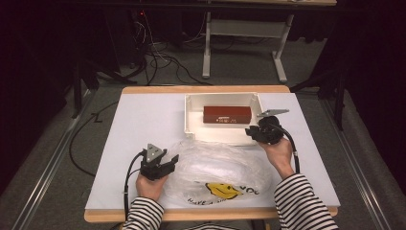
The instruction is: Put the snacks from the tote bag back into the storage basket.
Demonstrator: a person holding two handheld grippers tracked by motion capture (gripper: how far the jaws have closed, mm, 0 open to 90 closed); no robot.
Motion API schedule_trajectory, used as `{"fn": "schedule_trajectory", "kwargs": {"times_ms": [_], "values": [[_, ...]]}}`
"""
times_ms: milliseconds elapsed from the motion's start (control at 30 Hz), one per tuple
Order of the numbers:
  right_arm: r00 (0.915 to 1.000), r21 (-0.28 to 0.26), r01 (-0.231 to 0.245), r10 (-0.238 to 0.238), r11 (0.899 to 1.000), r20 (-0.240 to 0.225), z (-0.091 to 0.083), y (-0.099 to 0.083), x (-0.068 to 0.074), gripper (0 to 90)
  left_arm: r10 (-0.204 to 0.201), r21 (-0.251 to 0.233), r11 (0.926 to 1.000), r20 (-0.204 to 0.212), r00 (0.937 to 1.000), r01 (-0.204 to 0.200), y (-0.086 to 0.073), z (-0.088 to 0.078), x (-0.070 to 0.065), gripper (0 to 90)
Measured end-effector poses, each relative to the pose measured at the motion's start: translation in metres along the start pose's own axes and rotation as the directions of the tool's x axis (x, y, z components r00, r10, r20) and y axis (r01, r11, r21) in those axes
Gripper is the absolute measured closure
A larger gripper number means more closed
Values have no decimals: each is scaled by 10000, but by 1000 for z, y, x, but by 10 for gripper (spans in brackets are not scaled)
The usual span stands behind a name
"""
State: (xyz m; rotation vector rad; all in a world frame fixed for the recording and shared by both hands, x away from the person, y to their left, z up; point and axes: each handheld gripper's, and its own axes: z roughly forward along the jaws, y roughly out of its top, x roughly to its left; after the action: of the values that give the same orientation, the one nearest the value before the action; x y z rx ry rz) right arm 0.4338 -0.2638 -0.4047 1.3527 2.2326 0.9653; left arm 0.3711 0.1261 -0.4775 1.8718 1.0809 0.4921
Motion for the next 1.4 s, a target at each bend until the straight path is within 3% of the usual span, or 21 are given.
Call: {"fn": "schedule_trajectory", "kwargs": {"times_ms": [300,467,600,733,933,1033,1400], "values": [[9994,-359,335,-331,9988,111,-12,-9,4,695,181,-254,9995,249,9995,-175,7,-12,-1,485],[9998,-615,74,-83,9981,-154,-18,-14,3,665,100,-283,9996,458,9989,-87,9,-19,0,477],[9984,-780,-374,339,9962,-461,-24,-21,0,643,424,-375,9985,693,9967,-399,14,-26,-4,430],[9969,-918,-584,533,9941,-571,-29,-29,-5,624,449,-486,9980,968,9943,-403,19,-30,-6,388],[9953,-1169,-873,819,9893,-508,-34,-41,-11,584,721,-795,9948,1038,9920,-640,21,-39,-10,376],[9945,-1253,-978,920,9873,-509,-35,-47,-14,570,673,-882,9944,1052,9922,-581,22,-42,-9,374],[9964,-1553,-810,759,9845,-384,-48,-60,-14,495,625,-979,9938,903,9939,-536,26,-50,-5,356]]}}
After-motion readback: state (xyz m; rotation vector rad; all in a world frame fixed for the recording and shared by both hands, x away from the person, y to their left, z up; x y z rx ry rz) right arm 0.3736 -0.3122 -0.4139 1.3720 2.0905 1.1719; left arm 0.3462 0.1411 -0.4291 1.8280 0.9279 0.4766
